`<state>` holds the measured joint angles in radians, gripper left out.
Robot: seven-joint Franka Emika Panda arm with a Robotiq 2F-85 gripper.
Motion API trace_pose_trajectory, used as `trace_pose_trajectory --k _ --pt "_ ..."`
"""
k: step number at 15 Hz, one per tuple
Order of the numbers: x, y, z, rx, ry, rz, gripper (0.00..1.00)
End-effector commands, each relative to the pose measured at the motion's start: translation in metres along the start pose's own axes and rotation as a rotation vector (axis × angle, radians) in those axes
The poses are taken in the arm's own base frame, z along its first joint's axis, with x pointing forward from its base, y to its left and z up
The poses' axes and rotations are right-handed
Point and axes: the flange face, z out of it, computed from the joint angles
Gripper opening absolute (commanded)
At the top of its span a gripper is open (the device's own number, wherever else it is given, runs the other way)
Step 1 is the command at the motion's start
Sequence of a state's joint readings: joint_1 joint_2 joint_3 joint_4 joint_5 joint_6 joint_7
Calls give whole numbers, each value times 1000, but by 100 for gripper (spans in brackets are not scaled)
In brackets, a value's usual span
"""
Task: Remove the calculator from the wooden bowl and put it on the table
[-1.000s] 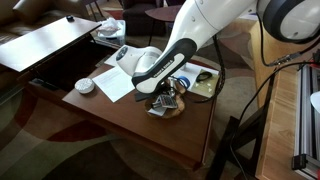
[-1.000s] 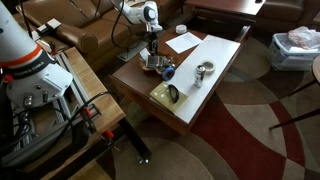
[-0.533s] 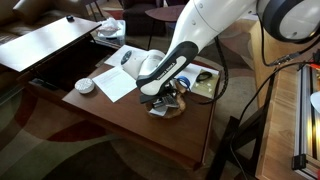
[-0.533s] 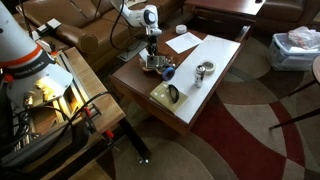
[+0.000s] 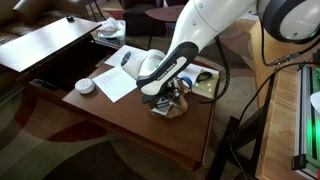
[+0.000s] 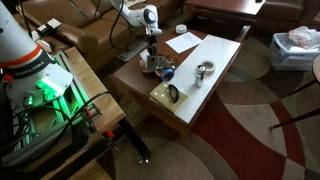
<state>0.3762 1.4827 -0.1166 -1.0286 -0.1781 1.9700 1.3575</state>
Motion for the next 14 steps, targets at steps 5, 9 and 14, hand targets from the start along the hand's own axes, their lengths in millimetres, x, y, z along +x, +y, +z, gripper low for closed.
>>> trace_pose_trajectory --k 5,9,14 --pt "-30 -17 -78 -27 220 -91 4" --pt "-43 -30 -126 37 421 -156 5" --pt "-44 -28 -135 60 388 -131 18"
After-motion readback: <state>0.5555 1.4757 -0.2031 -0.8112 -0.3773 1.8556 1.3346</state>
